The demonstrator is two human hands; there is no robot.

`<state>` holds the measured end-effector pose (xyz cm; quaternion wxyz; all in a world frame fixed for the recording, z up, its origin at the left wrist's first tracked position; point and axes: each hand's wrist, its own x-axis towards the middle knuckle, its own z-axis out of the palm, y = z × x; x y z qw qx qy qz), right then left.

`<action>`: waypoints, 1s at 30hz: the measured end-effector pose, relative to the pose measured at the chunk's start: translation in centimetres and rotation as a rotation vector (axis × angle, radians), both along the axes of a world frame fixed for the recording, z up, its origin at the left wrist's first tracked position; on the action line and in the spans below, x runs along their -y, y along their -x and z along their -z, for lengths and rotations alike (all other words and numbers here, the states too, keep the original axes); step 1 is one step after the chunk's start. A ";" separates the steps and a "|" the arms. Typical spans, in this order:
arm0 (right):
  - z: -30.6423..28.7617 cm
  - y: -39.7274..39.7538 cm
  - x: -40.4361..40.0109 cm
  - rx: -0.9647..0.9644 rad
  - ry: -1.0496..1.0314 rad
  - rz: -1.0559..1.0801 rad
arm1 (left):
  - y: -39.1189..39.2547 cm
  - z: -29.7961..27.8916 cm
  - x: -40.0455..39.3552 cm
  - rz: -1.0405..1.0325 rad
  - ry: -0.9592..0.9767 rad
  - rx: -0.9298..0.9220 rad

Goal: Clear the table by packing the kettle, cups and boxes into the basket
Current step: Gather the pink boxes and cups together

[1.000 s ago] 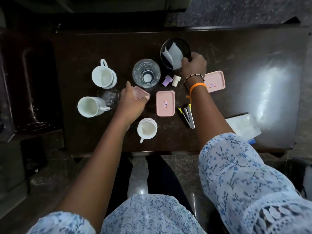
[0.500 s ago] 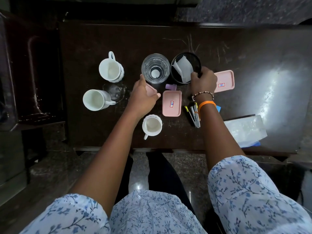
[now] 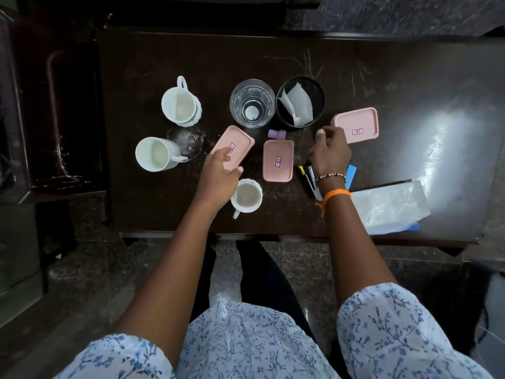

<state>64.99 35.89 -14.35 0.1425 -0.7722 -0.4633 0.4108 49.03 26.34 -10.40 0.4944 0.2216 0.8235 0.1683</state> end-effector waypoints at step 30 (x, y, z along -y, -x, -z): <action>1.1 8.7 15.4 0.227 0.274 -0.277 | 13.7 4.6 7.1 -0.607 0.064 0.344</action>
